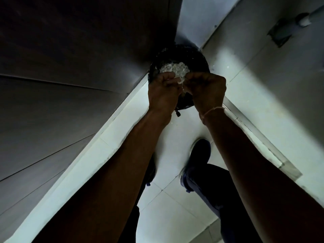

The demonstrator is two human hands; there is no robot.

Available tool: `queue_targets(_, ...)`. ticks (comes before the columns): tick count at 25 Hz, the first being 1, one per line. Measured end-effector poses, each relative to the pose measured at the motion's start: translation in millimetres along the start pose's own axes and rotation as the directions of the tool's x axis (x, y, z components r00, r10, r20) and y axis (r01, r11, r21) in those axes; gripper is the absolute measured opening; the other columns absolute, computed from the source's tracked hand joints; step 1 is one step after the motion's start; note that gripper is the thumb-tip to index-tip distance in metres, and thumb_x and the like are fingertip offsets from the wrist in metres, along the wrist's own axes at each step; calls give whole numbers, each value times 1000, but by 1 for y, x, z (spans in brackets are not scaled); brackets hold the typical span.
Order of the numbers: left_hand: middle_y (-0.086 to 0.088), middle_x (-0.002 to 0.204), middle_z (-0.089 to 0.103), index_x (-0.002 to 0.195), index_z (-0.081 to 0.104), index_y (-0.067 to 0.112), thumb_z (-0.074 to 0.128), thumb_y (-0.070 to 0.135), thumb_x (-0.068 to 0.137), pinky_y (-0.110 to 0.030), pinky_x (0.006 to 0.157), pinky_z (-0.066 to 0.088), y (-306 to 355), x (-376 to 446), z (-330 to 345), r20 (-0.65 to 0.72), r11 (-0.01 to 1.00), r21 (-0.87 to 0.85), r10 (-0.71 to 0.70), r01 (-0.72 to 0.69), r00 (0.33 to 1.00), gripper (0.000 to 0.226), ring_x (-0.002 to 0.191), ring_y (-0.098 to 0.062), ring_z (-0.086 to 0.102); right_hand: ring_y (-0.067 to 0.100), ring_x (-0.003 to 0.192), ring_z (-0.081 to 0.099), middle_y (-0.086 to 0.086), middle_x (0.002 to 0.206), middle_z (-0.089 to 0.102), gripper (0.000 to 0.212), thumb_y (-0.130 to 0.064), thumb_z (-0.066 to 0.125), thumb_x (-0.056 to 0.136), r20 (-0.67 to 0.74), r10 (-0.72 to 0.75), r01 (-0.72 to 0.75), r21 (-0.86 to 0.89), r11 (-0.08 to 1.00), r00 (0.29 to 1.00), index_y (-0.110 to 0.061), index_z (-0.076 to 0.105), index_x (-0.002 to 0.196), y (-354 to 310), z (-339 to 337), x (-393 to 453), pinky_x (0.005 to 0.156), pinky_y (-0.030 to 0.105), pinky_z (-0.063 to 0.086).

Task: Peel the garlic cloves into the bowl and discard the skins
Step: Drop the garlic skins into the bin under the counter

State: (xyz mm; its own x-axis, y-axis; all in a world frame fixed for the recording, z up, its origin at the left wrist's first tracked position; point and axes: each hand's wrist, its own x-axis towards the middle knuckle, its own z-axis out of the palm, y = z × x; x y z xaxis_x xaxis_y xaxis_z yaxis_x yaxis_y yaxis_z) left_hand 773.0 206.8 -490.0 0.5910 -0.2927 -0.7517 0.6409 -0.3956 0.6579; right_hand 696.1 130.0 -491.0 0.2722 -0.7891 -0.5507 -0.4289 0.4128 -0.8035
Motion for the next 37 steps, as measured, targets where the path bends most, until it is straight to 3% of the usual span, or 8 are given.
queue_targets(6, -17, 99, 78, 95, 79, 1, 64, -17, 89, -48, 95, 61, 7, 16, -3, -98, 997, 78, 14, -6, 995, 24, 101, -35, 75, 20, 84, 75, 3, 82, 77, 17, 9, 75, 83, -35, -138, 129, -197, 972, 990, -5, 80, 92, 2, 6, 21, 85, 38, 63)
queue_targets(12, -20, 97, 73, 103, 72, -5, 63, -11, 97, -42, 89, 64, 13, 14, -4, -85, 991, -132, -18, 6, 996, 12, 91, -31, 72, 22, 107, 72, 12, 109, 77, 26, 10, 65, 89, 95, -193, 213, -288, 934, 977, -4, 77, 107, 3, -6, 25, 102, 42, 56)
queue_targets(14, -23, 105, 73, 115, 68, -9, 53, -10, 102, -40, 90, 63, 15, 12, 0, -24, 976, -206, -77, 70, 997, 20, 97, -33, 73, 6, 112, 66, 6, 118, 74, 29, 0, 57, 94, 176, -448, 480, -367, 797, 877, -2, 74, 117, -7, -1, 8, 106, 21, 49)
queue_targets(16, -20, 103, 76, 118, 69, -7, 52, -9, 102, -36, 87, 62, 18, 10, 3, 58, 957, -258, -122, 133, 991, 24, 95, -30, 74, 13, 124, 61, 10, 130, 68, 37, -7, 55, 95, 385, -535, 657, -377, 653, 752, 3, 67, 129, -5, 2, -7, 114, 24, 42)
queue_targets(20, -19, 104, 74, 125, 64, -10, 47, -10, 104, -34, 90, 62, 20, 4, -2, 148, 905, -382, -139, 186, 979, 27, 97, -27, 73, 32, 139, 53, 20, 149, 53, 50, 2, 58, 92, 444, -443, 627, -559, 543, 779, 3, 56, 142, -1, -10, -13, 120, 37, 39)
queue_targets(23, -17, 100, 76, 119, 70, -6, 47, -11, 104, -35, 87, 60, 20, -1, -7, 148, 918, -355, -131, 177, 980, 28, 92, -27, 72, 24, 130, 59, 18, 142, 61, 44, -2, 55, 92, 451, -564, 719, -504, 479, 692, 3, 64, 134, 0, -12, -21, 112, 29, 45)
queue_targets(32, -27, 131, 68, 129, 63, -11, 48, -8, 105, -45, 104, 56, 27, -2, -11, 191, 917, -361, -106, 170, 976, 28, 121, -37, 68, 32, 102, 72, 16, 110, 76, 29, 3, 61, 87, 302, -563, 613, -597, 518, 769, -4, 78, 109, 0, -15, -11, 96, 37, 55)
queue_targets(37, -29, 125, 69, 129, 61, -14, 44, -13, 104, -44, 100, 59, 23, -5, -15, 241, 932, -302, -130, 201, 962, 31, 111, -35, 72, 29, 96, 72, 14, 102, 76, 25, 6, 61, 85, 311, -587, 644, -556, 525, 747, -3, 79, 99, 0, -12, -11, 92, 21, 47)
